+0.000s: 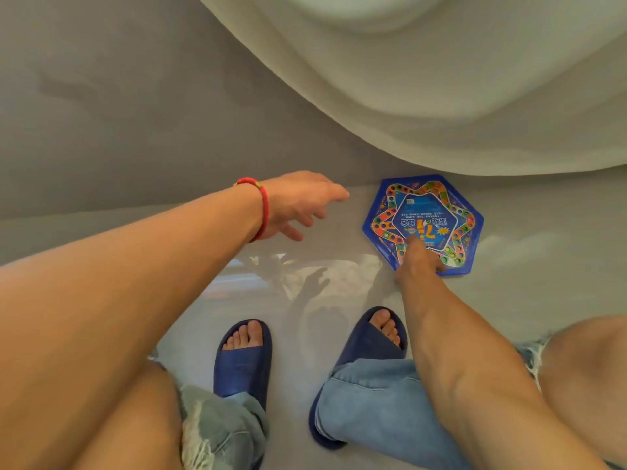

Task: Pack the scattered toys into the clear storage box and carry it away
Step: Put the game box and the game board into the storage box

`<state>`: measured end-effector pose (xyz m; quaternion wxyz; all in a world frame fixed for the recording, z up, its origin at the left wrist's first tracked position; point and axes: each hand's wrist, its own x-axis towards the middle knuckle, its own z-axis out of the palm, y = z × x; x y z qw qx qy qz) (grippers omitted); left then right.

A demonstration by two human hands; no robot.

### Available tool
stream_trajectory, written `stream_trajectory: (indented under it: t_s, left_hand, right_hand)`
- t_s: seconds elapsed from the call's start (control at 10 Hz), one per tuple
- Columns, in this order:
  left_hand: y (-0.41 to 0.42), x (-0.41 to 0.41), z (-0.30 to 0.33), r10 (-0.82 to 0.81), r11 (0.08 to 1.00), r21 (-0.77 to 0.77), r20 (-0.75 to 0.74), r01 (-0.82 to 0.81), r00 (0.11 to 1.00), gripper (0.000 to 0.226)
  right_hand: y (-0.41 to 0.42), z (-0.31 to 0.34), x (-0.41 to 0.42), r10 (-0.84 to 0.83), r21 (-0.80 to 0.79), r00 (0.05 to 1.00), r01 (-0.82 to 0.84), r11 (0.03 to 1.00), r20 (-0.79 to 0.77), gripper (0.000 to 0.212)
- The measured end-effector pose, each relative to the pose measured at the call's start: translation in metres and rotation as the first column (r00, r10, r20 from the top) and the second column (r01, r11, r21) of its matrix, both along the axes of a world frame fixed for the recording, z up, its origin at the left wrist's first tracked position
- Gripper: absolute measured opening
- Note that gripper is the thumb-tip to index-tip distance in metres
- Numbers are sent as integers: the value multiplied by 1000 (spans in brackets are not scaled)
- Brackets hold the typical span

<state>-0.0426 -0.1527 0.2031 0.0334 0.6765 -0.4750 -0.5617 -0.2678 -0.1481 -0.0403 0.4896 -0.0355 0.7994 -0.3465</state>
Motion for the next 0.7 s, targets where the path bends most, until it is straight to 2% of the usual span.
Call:
stream_trajectory:
  t_s: [0.1, 0.2, 0.3, 0.4, 0.5, 0.6, 0.7]
  left_hand:
    - [2, 19, -4, 11, 1000, -14, 30, -10, 999, 28]
    - [8, 41, -1, -18, 1000, -8, 69, 19, 997, 32]
    - [18, 68, 14, -69, 998, 9, 125, 69, 990, 37]
    - [38, 104, 37, 6, 1000, -1, 75, -6, 997, 32]
    - [74, 144, 42, 243, 964, -107, -13, -243, 970, 28]
    - [134, 187, 12, 586, 777, -265, -23, -570, 810, 36]
    - [202, 229, -8, 808, 523, -167, -215, -836, 549, 58]
  right_hand:
    - [25, 41, 7, -166, -83, 986, 166, 983, 6, 58]
    - [22, 52, 17, -278, -62, 960, 280, 958, 42, 47]
    - [21, 72, 35, -308, -130, 939, 328, 936, 153, 40]
    - [42, 93, 65, -235, -171, 899, 314, 934, 370, 38]
    - [72, 117, 109, -59, -153, 830, 171, 973, 554, 40]
    - [101, 143, 164, 196, -217, 734, -68, 974, 650, 39]
    - [119, 176, 221, 455, -364, 580, -274, 890, 676, 32]
